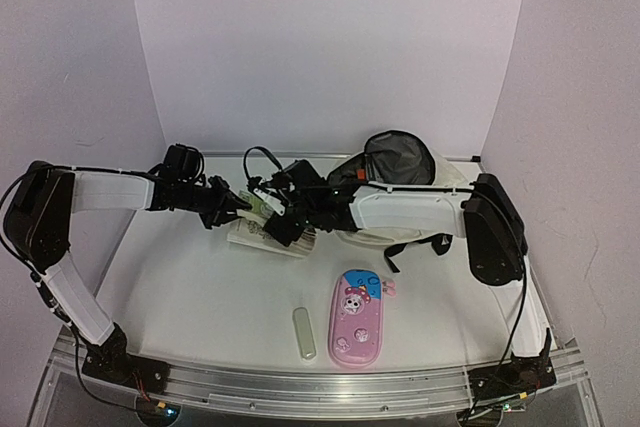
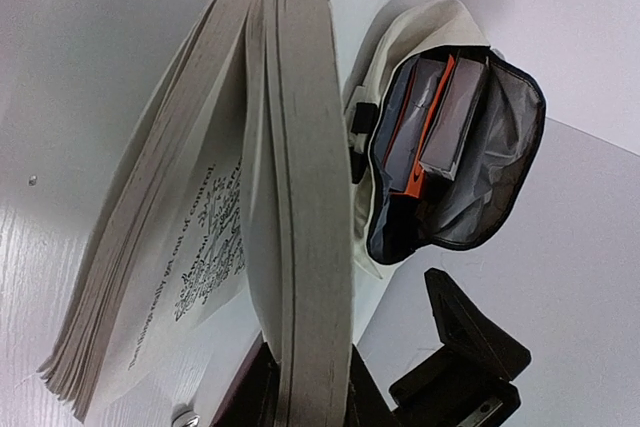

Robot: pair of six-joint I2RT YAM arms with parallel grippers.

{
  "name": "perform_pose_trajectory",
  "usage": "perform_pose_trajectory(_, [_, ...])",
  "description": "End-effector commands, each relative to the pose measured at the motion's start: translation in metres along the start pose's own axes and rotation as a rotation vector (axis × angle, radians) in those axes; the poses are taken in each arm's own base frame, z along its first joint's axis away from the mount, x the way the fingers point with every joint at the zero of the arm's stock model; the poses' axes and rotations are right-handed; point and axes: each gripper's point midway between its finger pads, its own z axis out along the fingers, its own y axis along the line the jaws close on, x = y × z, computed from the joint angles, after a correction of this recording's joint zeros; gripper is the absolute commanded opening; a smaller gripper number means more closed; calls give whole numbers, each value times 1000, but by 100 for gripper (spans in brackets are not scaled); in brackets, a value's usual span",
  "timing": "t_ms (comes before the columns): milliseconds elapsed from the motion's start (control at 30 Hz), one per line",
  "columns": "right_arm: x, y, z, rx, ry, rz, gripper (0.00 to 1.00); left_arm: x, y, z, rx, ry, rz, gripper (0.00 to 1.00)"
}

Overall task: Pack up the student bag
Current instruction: Pick up the book from the center of the board.

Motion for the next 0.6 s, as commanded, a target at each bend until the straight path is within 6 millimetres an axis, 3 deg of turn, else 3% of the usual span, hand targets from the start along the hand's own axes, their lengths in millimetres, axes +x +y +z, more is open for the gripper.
perform_pose_trajectory(0, [1,5,8,40,-22,-18,91,12,-53,-23,160,16,91,13])
perform_pose_trajectory(300, [-12,23,-17,-72,-69,-3,94,10,-51,-23,153,6,87,13])
perform_pose_trajectory(467, [-2,10,1,57,-12,-56,92,13,-59,-25,193,20,80,14])
perform_pose_trajectory(567, [8,5,13,118,25,-87,86,15,-64,-28,209,26,73,14])
